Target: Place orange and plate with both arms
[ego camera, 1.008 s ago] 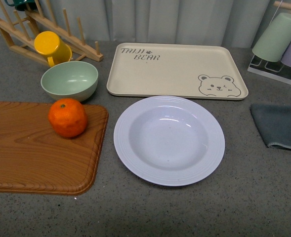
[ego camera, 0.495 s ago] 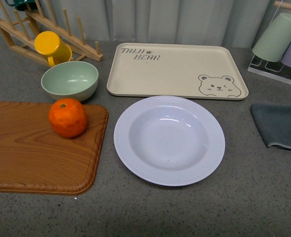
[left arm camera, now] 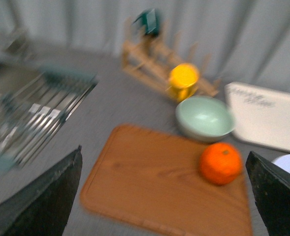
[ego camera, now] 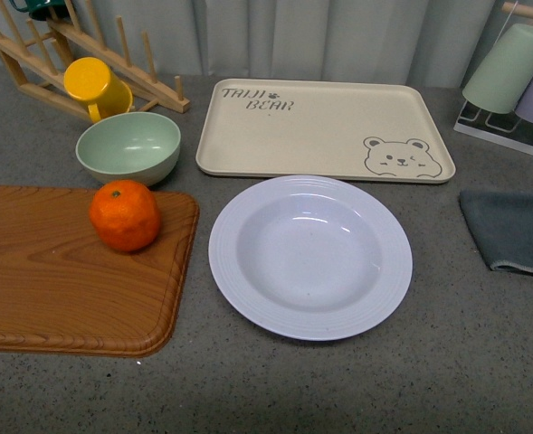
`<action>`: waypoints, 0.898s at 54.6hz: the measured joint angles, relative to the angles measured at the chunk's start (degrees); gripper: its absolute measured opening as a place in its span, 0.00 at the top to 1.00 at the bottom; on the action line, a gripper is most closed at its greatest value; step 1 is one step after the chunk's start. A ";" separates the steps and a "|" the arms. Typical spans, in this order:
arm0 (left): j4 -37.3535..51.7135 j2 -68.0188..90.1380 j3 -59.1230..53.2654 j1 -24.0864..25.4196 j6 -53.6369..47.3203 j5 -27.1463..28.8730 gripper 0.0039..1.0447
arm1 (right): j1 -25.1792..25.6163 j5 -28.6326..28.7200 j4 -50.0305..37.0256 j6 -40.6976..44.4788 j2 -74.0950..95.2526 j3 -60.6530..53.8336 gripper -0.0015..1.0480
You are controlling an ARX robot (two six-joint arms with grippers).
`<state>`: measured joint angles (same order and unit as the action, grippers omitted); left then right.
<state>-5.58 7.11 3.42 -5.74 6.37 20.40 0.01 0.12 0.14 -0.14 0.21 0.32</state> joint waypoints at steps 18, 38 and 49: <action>32.22 42.75 9.16 7.13 7.08 -7.58 0.06 | 0.00 0.04 0.00 0.04 0.00 0.00 0.09; 38.38 82.60 27.58 2.89 7.78 -16.63 0.06 | 0.00 0.00 0.00 0.04 0.00 0.00 0.09; 39.06 96.39 35.21 0.37 5.14 -17.59 0.06 | 0.00 0.00 0.00 0.04 0.00 0.00 0.09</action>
<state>33.47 103.50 38.63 -5.37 11.51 2.81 0.01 0.12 0.14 -0.10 0.21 0.32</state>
